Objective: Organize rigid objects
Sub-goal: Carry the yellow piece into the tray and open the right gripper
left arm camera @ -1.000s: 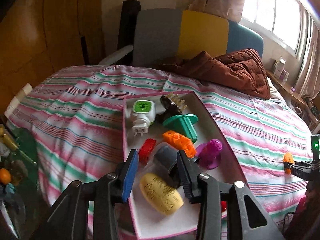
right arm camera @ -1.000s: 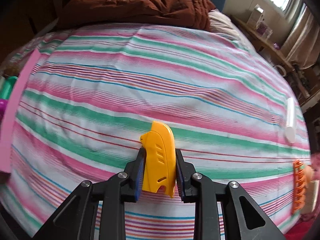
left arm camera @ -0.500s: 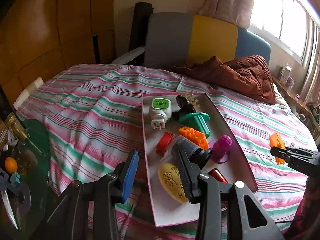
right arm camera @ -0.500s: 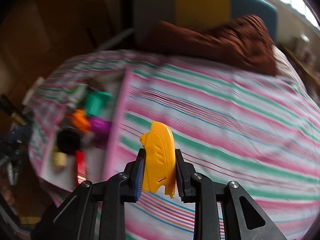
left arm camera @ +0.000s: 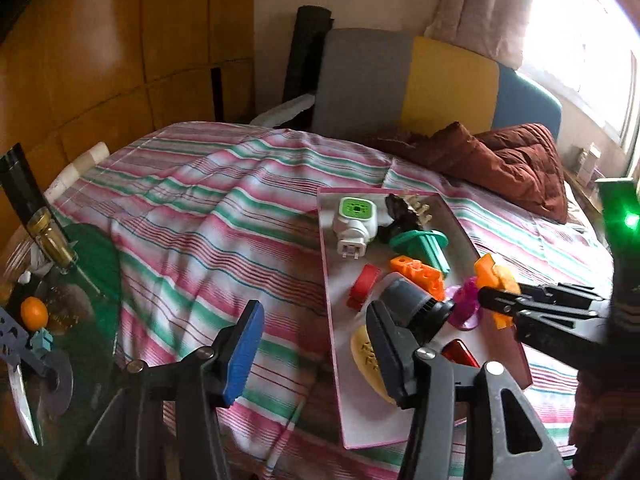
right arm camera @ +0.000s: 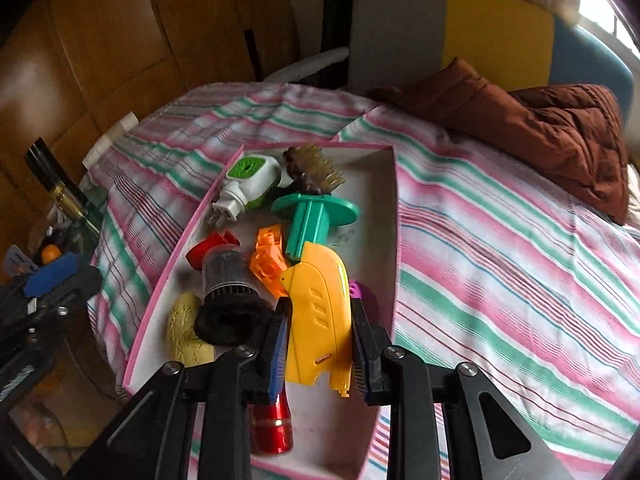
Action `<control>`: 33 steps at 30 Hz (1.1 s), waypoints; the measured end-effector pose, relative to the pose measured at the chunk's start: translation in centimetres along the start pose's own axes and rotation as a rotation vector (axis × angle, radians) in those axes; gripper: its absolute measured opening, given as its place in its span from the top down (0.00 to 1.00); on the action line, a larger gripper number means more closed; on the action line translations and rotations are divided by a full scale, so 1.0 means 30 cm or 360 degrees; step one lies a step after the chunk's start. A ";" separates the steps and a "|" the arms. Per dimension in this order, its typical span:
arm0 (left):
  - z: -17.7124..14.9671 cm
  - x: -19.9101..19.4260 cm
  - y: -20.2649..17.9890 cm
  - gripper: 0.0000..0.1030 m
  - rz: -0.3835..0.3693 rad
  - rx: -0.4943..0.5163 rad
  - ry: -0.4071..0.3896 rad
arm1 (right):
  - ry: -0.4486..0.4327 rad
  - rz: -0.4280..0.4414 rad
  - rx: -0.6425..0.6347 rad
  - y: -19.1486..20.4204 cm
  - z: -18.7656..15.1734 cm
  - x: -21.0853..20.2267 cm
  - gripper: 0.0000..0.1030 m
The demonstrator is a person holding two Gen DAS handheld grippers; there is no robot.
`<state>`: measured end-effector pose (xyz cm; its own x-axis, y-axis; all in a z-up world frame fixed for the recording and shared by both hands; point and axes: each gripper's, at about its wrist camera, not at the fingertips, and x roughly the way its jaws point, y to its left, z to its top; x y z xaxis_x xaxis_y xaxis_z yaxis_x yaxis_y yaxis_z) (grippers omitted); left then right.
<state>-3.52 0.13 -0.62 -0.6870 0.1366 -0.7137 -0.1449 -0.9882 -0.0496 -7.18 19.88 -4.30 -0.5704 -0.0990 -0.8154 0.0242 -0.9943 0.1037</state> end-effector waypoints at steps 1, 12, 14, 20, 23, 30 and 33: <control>0.001 0.000 0.001 0.48 0.0013 -0.0001 -0.0001 | 0.0014 -0.0013 -0.0006 0.006 0.002 0.020 0.73; -0.009 -0.018 0.011 0.46 0.0120 -0.0068 -0.0028 | 0.0001 -0.0018 0.0016 0.024 -0.029 0.037 0.55; -0.014 -0.028 0.009 0.46 0.0160 -0.0061 -0.0055 | -0.0030 -0.0032 0.0026 0.025 -0.039 0.010 0.51; -0.032 -0.058 0.007 0.46 0.0152 -0.0080 -0.0078 | -0.0148 -0.0092 0.0069 0.046 -0.078 -0.083 0.39; -0.044 -0.074 -0.007 0.46 0.0141 -0.0064 -0.0079 | -0.0213 -0.0156 0.0075 0.066 -0.100 -0.124 0.36; -0.077 -0.108 -0.035 0.46 0.0094 -0.0047 -0.0061 | -0.0332 -0.0306 0.0092 0.101 -0.169 -0.207 0.31; -0.088 -0.120 -0.040 0.46 0.0090 -0.0047 -0.0066 | -0.0358 -0.0328 0.0100 0.106 -0.197 -0.229 0.29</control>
<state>1.01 0.63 0.16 -0.7226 0.0828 -0.6863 -0.0847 -0.9959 -0.0310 1.66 17.16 -1.73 -0.7257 0.1227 -0.6770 -0.1576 -0.9875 -0.0100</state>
